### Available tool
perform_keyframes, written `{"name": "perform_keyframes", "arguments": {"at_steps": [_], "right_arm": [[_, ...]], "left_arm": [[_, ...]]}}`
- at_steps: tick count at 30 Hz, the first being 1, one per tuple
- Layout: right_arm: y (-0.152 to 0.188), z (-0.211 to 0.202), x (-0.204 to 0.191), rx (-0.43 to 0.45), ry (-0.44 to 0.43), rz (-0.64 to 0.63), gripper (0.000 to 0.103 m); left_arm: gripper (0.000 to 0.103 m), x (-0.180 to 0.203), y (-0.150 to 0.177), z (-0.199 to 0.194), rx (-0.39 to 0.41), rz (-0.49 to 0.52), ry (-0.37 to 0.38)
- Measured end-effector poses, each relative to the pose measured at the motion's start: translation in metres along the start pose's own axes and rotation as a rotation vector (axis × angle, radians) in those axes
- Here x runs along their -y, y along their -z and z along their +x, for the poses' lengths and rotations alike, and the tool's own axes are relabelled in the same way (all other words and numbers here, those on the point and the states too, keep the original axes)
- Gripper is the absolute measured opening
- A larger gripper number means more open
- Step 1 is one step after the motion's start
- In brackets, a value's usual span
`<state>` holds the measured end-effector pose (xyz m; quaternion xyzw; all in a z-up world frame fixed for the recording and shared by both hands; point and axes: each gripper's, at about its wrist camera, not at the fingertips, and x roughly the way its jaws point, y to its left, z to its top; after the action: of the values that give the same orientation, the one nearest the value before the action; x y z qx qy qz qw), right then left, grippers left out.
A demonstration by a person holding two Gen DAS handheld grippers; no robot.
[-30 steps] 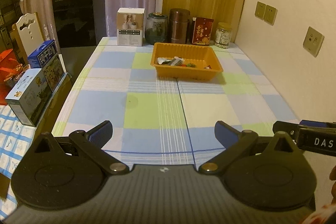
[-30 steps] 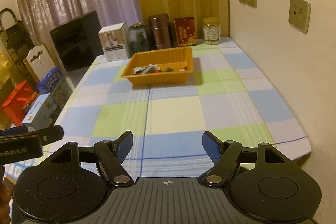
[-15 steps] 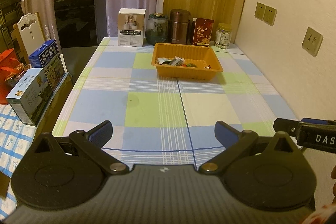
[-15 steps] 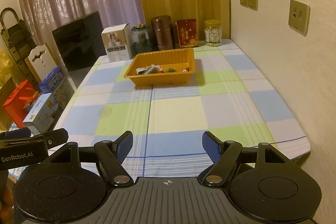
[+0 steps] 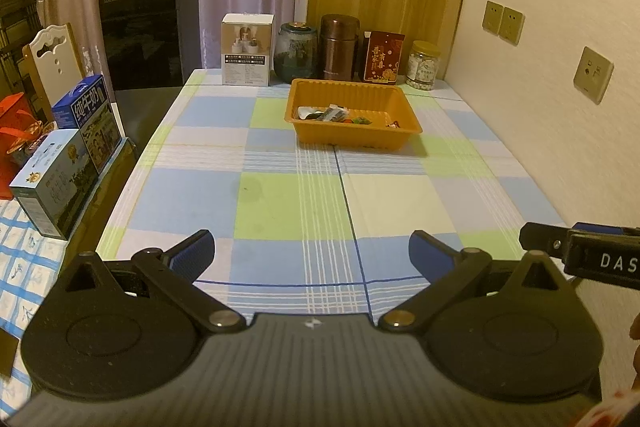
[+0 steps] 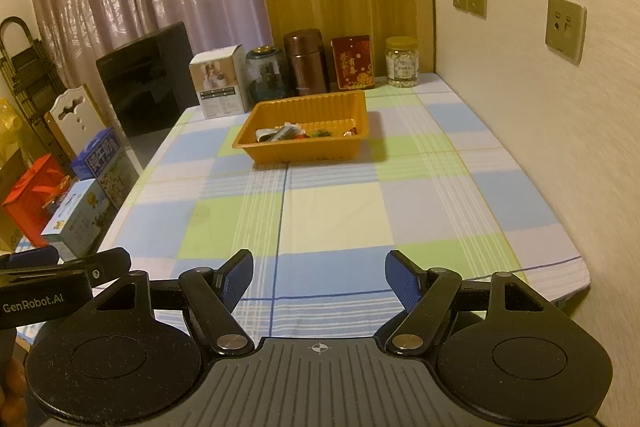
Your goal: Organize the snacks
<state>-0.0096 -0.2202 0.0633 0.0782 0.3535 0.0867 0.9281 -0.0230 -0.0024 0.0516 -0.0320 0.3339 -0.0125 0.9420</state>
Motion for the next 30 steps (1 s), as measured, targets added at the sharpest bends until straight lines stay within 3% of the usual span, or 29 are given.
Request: {"name": "perform_keyframes", "arguments": {"at_steps": [30], "right_arm": [[0.0001,0.0008,0.0022,0.0,0.002,0.004,0.073]], "left_arm": [[0.103,0.004,0.0011,0.0012,0.003,0.003,0.0]]}}
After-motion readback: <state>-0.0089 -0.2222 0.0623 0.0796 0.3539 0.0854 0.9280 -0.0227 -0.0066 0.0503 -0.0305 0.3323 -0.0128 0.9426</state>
